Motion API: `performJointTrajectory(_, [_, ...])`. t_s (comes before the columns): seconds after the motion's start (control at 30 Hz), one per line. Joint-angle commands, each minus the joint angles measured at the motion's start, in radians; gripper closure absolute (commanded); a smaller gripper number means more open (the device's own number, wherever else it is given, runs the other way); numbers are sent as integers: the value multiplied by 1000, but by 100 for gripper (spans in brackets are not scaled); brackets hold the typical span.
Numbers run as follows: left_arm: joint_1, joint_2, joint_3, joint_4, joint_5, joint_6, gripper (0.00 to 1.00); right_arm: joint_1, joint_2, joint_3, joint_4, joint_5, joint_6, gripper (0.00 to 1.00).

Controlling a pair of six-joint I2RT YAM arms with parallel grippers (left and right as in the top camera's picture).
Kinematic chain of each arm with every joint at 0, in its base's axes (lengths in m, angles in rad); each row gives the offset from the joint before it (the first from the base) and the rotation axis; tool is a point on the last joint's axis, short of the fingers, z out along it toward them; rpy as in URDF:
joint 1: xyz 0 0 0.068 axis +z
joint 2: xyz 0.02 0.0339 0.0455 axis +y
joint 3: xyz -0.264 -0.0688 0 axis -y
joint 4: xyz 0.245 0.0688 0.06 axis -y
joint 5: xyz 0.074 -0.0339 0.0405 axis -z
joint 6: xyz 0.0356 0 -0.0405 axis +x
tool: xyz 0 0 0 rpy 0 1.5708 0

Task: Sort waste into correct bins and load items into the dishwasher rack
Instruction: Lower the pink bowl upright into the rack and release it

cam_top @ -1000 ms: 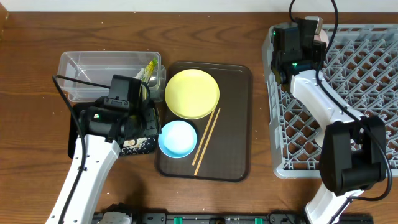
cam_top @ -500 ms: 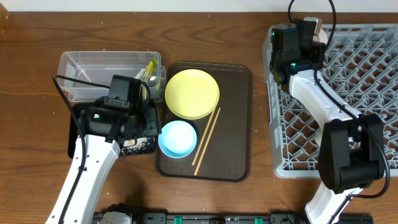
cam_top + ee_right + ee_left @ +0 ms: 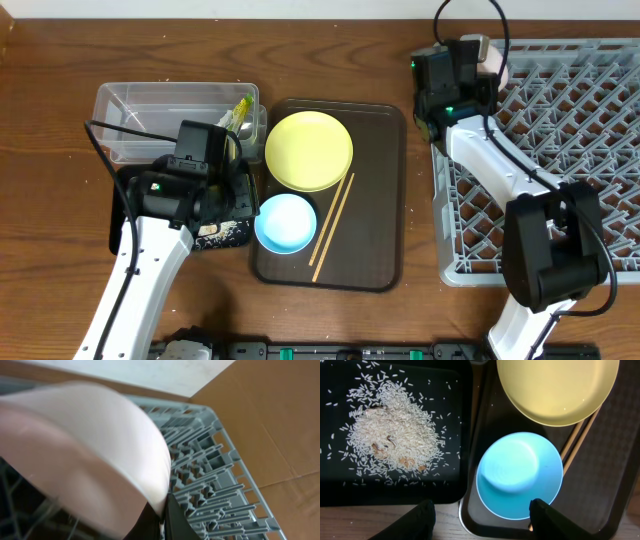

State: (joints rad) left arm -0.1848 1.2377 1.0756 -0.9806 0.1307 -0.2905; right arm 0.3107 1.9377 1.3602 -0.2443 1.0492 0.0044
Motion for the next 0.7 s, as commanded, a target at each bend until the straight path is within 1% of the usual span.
performJointTrajectory(0.0, [5, -3, 6, -3, -11, 1, 36, 40, 18, 7, -48, -22, 44, 99])
performJointTrajectory(0.07, [5, -3, 6, -3, -11, 1, 37, 44, 13, 7, -109, -31, 109, 99])
performJointTrajectory(0.17, [5, -3, 6, -3, -11, 1, 37, 44, -5, 7, -191, -97, 179, 99])
performJointTrajectory(0.23, [5, -3, 6, -6, -11, 1, 36, 43, -22, 7, -237, -121, 230, 97])
performJointTrajectory(0.37, [5, -3, 6, -7, -11, 1, 36, 43, -79, 7, -285, -153, 250, 91])
performJointTrajectory(0.47, [5, -3, 6, -7, -11, 2, 36, 42, -152, 7, -303, -195, 250, 83])
performJointTrajectory(0.53, [5, -3, 6, -7, -11, 2, 36, 41, -203, 7, -307, -245, 249, 72])
performJointTrajectory(0.57, [5, -3, 6, -10, -11, 2, 30, 41, -226, 7, -316, -277, 248, 65])
performJointTrajectory(0.6, [5, -3, 6, -12, -11, 2, 29, 41, -250, 7, -327, -308, 242, 61])
performJointTrajectory(0.67, [5, -3, 6, -18, -13, 2, 28, 41, -307, 7, -354, -407, 238, 58])
